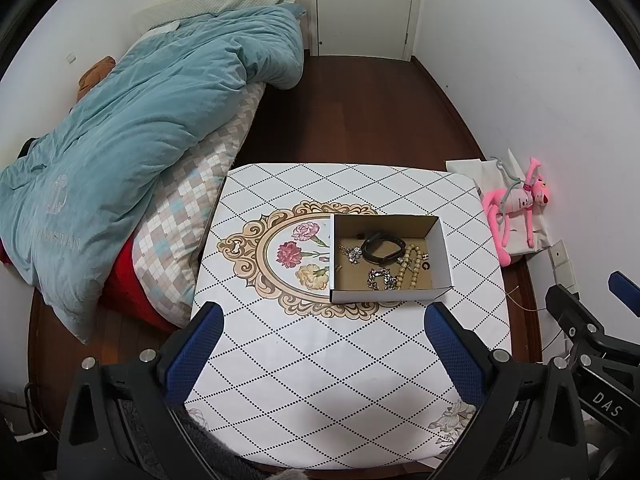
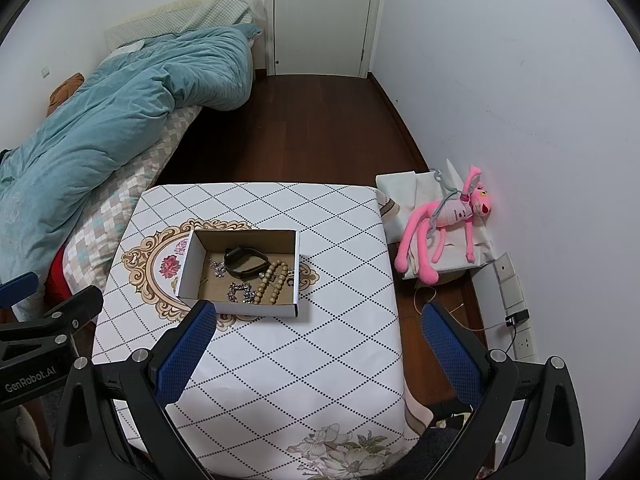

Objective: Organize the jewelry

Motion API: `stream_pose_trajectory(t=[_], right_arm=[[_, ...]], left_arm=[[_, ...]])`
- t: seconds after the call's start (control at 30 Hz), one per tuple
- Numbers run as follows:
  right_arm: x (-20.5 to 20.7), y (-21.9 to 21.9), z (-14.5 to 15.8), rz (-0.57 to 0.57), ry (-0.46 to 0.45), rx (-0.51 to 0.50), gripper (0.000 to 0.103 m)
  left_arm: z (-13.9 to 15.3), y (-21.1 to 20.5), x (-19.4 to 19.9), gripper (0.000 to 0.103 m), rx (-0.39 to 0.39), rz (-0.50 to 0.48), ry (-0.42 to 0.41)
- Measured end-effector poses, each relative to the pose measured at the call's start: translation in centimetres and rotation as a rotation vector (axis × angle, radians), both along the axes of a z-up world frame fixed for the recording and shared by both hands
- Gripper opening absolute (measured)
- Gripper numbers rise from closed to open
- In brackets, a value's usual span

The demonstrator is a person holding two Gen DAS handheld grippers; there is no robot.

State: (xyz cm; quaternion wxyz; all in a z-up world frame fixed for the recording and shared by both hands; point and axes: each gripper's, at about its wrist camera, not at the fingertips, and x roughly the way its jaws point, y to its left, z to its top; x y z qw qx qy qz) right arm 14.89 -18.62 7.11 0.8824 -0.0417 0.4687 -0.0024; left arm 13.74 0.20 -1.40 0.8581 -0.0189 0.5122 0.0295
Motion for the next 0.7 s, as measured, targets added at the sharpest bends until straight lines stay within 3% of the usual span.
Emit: stream_pose_trajectory(t=[0.7], right_arm=[[-0.59,0.35,0.0,0.0,0.005,0.004,0.103]], left_arm=[[0.51,-0.16,-0.13,0.103,-0.013,-0.002,-0.004]])
